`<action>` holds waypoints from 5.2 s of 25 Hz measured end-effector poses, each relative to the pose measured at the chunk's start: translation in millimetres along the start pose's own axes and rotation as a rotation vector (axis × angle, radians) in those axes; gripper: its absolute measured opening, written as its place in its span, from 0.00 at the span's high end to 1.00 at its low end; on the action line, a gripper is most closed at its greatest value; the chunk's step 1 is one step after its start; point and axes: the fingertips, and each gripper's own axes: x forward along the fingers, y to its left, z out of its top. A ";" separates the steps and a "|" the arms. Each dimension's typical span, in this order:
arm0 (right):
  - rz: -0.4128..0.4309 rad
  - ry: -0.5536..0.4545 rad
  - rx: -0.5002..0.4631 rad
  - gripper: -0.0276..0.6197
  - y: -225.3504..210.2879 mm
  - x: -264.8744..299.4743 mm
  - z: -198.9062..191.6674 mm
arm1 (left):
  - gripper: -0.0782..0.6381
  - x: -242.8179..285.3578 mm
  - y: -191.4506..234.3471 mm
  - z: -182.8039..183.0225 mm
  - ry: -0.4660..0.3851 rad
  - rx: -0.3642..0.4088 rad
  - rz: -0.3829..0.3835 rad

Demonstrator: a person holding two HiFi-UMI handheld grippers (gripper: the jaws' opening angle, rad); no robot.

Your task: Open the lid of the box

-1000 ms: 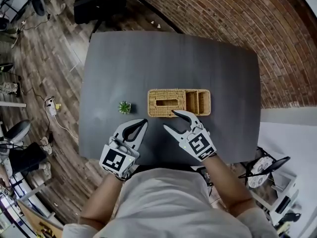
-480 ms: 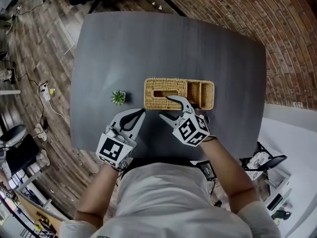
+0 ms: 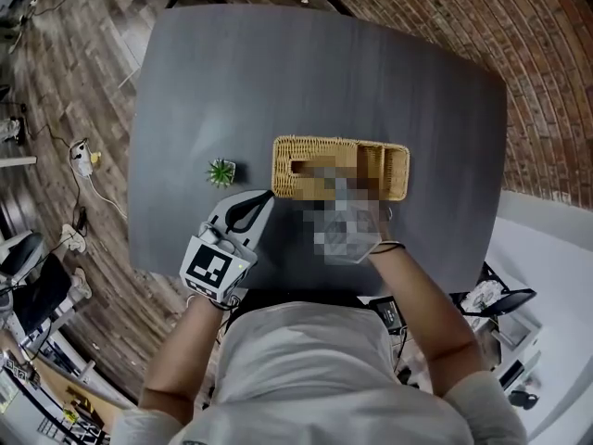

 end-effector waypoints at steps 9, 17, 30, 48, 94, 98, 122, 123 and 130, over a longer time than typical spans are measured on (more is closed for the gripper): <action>-0.014 0.019 -0.051 0.58 0.1 1.3 -0.6 | 0.87 -6.2 3.6 -1.5 0.004 -0.008 0.011; 0.004 -0.002 -0.065 0.62 -4.0 -16.9 14.2 | 0.87 -12.3 1.4 5.4 -0.007 -0.005 0.011; -0.045 -0.051 -0.169 0.85 -37.1 -60.3 57.7 | 0.87 -7.0 -3.3 38.4 -0.043 0.025 -0.016; -0.113 -0.065 -0.194 0.87 -126.6 -67.6 91.5 | 0.87 16.3 17.6 62.2 -0.060 0.030 0.006; -0.361 -0.180 0.079 0.71 -64.6 -134.8 98.0 | 0.87 -75.3 -21.7 70.7 -0.096 0.119 -0.031; -0.380 -0.232 0.146 0.72 -34.8 -146.3 107.4 | 0.87 -96.1 -34.3 68.2 -0.106 0.135 -0.048; -0.446 -0.534 0.355 0.87 86.6 -227.1 154.5 | 0.87 -182.3 -79.4 80.4 -0.199 0.196 -0.069; -0.442 -0.538 0.353 0.88 87.6 -229.5 153.5 | 0.87 -181.9 -82.2 81.9 -0.202 0.195 -0.065; -0.406 -0.598 0.327 0.94 94.8 -261.7 143.1 | 0.87 -175.1 -114.0 90.0 -0.217 0.193 -0.023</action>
